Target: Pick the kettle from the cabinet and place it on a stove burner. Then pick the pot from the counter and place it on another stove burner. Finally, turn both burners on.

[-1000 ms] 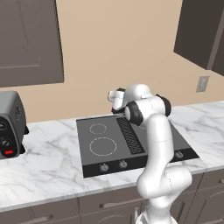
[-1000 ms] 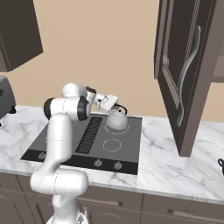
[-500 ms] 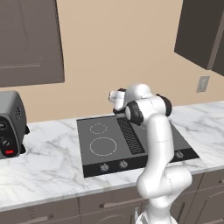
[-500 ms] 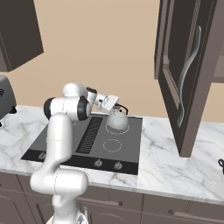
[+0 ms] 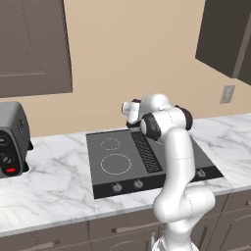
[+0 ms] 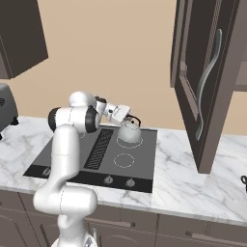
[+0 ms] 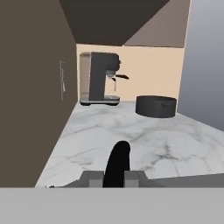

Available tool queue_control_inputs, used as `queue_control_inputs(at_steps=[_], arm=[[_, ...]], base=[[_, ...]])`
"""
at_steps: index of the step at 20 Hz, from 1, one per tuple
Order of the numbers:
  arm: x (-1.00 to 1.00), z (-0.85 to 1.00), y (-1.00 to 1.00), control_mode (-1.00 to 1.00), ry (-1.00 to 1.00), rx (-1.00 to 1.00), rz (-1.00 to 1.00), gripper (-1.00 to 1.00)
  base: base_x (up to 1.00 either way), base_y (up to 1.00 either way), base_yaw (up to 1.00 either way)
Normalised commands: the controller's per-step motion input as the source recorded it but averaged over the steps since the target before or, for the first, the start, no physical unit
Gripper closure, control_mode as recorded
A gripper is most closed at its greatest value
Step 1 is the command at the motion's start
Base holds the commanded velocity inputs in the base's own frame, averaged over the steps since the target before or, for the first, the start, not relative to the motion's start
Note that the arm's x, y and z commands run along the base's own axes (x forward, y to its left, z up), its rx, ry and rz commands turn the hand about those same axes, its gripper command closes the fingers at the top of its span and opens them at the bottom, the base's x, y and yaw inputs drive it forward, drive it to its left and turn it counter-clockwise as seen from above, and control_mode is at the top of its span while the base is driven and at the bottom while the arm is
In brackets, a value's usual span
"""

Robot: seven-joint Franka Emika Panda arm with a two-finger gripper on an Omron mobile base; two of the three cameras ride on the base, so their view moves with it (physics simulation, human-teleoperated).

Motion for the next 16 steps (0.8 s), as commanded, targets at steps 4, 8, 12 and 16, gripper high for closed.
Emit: queue_control_inputs(at_steps=[4,8,12,16], arm=[[0.0,-0.14,0.0,-1.0,-0.06,0.0,0.0,1.0],[0.0,-0.13,0.0,-1.0,-0.05,0.0,0.0,1.0],[0.0,-0.14,0.01,-1.0,-0.04,0.0,0.0,-1.0],[-0.03,-0.09,0.0,-1.0,-0.08,0.01,0.0,-1.0]], base=[[0.0,0.0,0.0],[0.0,0.0,0.0],[0.0,0.0,0.0],[0.0,0.0,0.0]])
